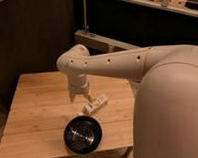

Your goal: Place the bottle in the ceramic bowl

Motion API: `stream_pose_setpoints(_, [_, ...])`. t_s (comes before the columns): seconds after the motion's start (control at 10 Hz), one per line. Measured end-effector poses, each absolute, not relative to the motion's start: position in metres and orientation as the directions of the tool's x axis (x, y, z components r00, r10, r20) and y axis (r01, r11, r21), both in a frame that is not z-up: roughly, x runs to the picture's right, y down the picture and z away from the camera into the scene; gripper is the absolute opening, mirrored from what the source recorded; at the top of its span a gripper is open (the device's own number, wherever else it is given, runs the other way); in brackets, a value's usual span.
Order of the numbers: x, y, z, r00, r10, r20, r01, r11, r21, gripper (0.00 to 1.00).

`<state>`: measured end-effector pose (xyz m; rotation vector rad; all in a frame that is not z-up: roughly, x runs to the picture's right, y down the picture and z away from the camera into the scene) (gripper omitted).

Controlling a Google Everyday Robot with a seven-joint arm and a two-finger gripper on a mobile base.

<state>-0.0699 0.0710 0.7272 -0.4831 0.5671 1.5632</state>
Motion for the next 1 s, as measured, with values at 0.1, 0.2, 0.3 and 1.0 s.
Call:
stream_pose_setpoints(0.1, [-0.057, 0.061, 0.736, -0.107, 0.79, -0.604, -0.994, -0.063, 0.093, 0.65])
stream_pose_setpoints(0.2, [-0.044, 0.053, 0.744, -0.144, 0.79, -0.596, -0.989, -0.093, 0.115, 0.65])
stream_pose_setpoints(0.3, [-0.028, 0.047, 0.753, -0.196, 0.787, -0.585, -0.98, -0.144, 0.135, 0.65])
stream_pose_setpoints(1.0, [0.045, 0.092, 0.819, -0.577, 0.569, -0.586, -0.811, -0.487, 0.326, 0.65])
